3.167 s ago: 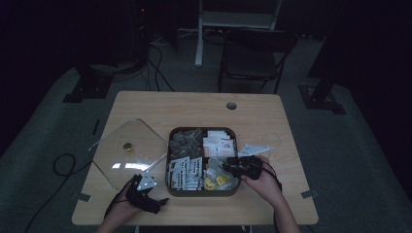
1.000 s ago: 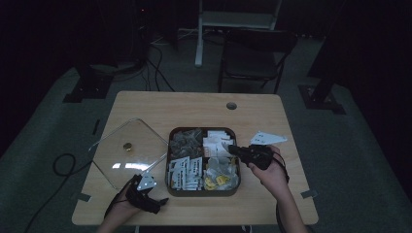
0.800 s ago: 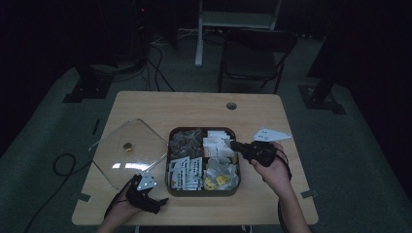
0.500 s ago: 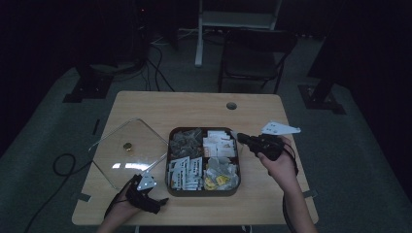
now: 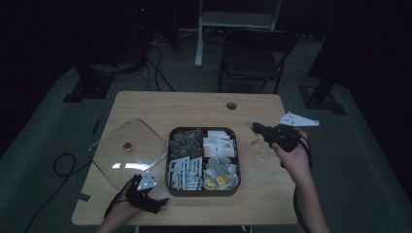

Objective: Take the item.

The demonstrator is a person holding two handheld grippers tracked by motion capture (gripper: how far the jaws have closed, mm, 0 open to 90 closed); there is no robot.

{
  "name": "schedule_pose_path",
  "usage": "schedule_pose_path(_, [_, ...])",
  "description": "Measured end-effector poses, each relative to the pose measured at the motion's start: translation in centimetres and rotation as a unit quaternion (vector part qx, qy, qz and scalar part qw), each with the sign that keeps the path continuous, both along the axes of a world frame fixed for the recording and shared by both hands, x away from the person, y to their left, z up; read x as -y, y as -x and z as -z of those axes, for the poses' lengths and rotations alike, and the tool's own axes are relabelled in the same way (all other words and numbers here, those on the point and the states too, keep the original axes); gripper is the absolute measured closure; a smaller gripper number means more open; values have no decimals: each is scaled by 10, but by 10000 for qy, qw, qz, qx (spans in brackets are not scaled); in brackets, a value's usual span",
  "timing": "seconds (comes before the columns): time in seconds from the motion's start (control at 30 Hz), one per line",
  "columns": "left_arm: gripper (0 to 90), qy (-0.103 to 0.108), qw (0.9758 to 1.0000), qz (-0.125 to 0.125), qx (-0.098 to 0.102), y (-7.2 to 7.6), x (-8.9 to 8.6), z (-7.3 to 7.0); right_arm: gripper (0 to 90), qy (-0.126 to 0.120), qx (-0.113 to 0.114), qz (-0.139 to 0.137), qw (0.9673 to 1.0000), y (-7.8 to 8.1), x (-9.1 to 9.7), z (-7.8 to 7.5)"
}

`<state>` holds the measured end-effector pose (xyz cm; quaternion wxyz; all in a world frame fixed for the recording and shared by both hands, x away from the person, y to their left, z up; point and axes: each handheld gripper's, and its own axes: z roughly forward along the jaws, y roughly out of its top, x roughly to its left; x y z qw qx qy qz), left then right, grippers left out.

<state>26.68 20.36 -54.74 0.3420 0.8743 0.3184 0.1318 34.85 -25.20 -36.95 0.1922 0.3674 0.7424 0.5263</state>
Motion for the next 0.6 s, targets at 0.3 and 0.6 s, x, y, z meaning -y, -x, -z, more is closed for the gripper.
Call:
schedule_pose_path(0.3, [5,-1,10000,-1,1,0,0,0,900,1,-89,364,9993,-8,26,6])
schedule_pose_path(0.6, [6,-5,10000,4,-7,0,0,0,900,-29,-219,667,9975,-18,45,22])
